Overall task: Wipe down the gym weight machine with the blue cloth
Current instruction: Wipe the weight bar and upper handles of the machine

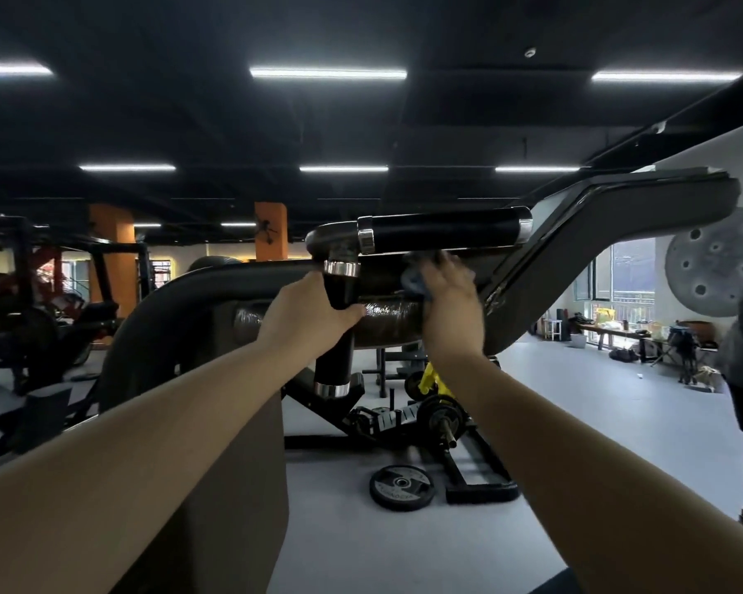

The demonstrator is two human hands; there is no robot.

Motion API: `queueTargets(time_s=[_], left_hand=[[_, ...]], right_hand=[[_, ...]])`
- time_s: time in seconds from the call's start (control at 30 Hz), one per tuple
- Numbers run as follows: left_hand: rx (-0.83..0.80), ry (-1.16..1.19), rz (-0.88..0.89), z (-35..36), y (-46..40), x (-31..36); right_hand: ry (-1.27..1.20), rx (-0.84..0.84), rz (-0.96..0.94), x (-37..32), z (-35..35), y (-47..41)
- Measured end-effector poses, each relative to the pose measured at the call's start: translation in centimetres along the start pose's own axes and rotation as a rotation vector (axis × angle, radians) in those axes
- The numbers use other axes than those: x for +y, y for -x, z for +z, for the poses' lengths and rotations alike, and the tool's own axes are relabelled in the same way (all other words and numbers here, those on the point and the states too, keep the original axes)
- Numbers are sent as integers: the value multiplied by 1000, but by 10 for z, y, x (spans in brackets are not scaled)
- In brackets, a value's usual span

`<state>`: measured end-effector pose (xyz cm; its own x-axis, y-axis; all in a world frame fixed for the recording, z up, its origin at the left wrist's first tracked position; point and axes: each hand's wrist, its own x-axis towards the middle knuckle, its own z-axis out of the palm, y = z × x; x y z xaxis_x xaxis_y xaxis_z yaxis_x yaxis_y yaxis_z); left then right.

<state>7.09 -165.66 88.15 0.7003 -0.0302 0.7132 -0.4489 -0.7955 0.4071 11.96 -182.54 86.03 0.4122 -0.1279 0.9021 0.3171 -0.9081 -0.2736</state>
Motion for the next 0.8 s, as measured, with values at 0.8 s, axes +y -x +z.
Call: queueTargets(time_s=[0.8], left_hand=[[32,29,60,3,-6,-10]], right_hand=[[51,-7,-422,-39,27,3]])
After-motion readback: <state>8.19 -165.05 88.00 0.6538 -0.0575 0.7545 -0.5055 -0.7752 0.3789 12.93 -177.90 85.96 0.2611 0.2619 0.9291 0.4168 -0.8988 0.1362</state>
